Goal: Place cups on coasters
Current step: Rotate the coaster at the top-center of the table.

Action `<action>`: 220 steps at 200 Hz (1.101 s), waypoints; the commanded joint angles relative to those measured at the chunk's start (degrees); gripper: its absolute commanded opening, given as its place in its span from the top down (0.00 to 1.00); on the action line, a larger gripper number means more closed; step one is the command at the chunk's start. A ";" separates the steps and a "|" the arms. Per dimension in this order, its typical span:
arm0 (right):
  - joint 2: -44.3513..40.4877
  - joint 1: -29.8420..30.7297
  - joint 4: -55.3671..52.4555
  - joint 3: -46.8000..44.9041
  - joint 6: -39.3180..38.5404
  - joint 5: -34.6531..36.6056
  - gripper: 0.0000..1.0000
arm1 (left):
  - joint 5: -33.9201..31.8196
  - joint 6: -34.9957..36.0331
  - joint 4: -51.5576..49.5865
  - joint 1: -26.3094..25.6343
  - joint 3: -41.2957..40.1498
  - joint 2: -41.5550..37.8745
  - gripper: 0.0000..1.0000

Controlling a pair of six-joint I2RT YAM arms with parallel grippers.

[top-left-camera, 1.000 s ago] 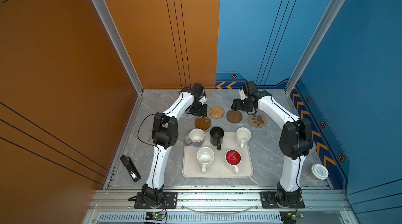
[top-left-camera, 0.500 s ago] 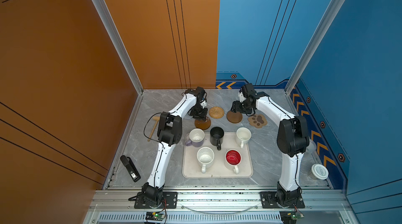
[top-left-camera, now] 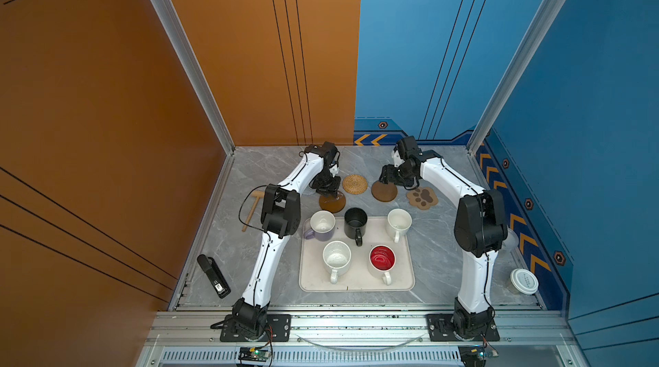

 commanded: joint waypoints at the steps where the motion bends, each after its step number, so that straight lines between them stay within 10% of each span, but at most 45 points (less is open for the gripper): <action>1: -0.64 -0.32 -0.21 -0.66 0.79 -0.35 0.28 | -3.76 -1.92 -1.45 -0.63 1.23 4.45 0.60; 220: -1.00 -0.85 1.45 -4.28 1.54 -0.57 0.29 | -15.15 -3.76 -1.85 -5.13 -1.01 -4.18 0.67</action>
